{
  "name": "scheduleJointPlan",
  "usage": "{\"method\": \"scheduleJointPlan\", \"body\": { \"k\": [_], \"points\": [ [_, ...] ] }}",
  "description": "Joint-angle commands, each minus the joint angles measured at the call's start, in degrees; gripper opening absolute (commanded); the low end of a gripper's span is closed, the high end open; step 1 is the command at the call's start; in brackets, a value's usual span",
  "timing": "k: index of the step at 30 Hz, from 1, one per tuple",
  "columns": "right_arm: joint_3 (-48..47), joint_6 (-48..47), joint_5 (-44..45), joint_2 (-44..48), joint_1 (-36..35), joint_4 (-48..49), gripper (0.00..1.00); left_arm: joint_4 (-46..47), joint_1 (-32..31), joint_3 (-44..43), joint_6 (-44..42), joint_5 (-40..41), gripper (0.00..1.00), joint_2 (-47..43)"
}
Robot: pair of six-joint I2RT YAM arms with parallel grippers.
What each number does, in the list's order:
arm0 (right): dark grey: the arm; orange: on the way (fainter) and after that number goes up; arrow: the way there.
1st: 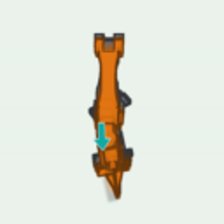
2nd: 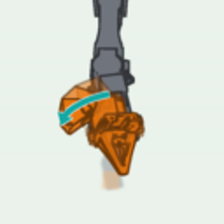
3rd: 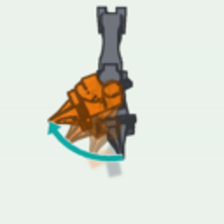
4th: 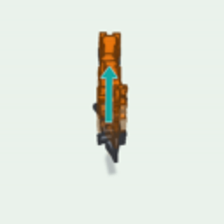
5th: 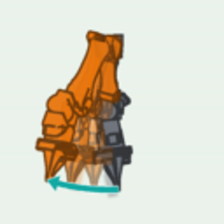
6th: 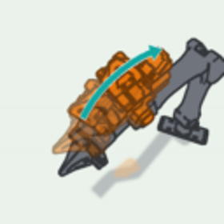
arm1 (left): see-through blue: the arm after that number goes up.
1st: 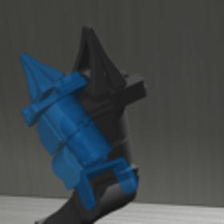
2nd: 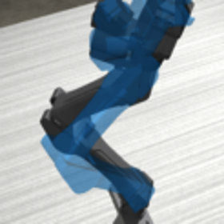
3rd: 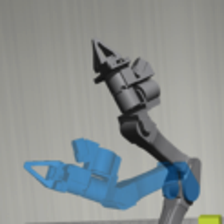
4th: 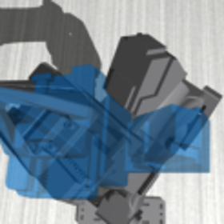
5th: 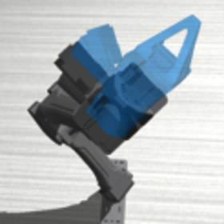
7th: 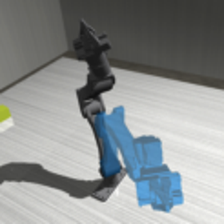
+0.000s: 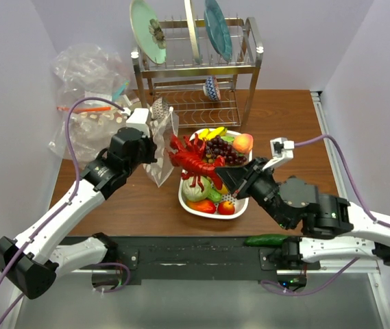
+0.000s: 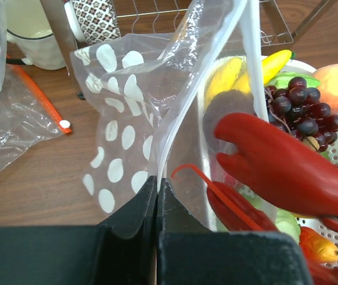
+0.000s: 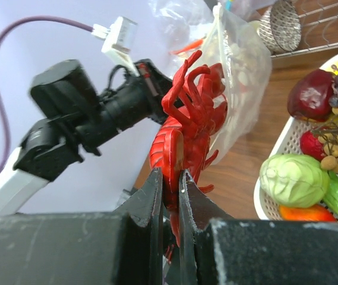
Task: Place the food in the zip-top bag and seal the zipper
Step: Place the fake lobster in the zipper food storage bag.
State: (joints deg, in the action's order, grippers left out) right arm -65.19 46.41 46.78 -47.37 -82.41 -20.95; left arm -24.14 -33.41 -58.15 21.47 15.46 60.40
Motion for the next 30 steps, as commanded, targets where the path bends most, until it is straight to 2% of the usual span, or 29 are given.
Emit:
{"method": "scheduleJointPlan", "body": {
  "k": [1,9,16,20,27,30],
  "points": [
    [1.46,6.05,-5.99,-0.88,6.97,3.9,0.0,3.66,0.19,0.05,0.59,-1.92,0.0,-1.25],
    [4.8,9.65,-21.37,-5.53,17.98,7.05,0.0,5.33,0.19,0.76,-0.2,-6.32,0.0,-1.95],
    [5.6,11.86,-38.15,-10.8,27.12,11.55,0.0,8.32,0.1,3.04,-1.79,-12.03,0.0,-2.83],
    [3.49,11.33,-40.71,-15.72,27.39,11.1,0.0,8.67,-0.51,3.13,-2.05,-14.06,0.0,-1.52],
    [-0.37,10.81,-39.68,-18.99,27.57,7.86,0.0,9.46,-3.15,6.73,-0.91,-3.52,0.0,0.94],
    [-1.6,10.89,-37.74,-17.58,28.53,5.22,0.0,9.55,-3.33,7.52,-0.47,-3.77,0.0,1.65]
  ]
}}
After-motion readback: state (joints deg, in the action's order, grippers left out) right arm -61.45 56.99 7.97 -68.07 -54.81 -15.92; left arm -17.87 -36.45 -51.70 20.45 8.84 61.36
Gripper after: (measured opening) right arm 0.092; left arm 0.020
